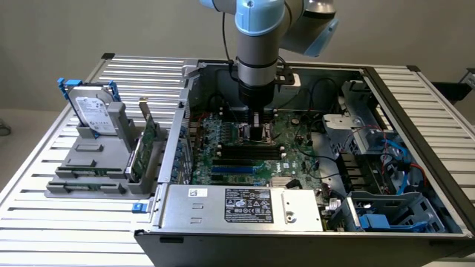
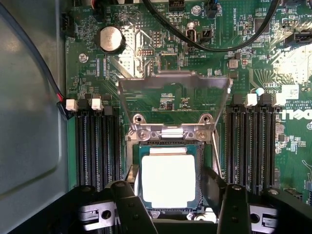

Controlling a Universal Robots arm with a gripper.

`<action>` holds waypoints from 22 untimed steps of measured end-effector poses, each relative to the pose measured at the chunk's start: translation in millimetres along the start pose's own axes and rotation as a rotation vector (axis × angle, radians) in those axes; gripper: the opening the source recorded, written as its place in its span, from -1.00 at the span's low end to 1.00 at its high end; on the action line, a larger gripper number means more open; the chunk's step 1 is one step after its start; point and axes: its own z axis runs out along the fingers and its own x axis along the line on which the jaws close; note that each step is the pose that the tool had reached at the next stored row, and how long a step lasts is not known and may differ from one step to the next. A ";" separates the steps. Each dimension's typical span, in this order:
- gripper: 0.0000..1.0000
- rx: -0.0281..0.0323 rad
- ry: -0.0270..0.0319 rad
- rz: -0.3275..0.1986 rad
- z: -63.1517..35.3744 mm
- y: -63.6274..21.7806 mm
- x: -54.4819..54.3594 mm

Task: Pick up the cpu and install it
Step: 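Place the cpu into insertion slot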

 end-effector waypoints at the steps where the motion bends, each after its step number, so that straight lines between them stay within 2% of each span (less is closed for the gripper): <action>1: 0.25 0.0004 -0.0006 0.000 -0.3 0.0 -0.1; 9: 0.25 0.0003 -0.0007 0.000 -0.3 0.0 -0.1; 13: 0.25 0.0003 -0.0026 0.001 -0.3 0.0 -0.1; 22: 0.25 -0.0002 -0.0135 0.003 -0.3 0.0 -0.1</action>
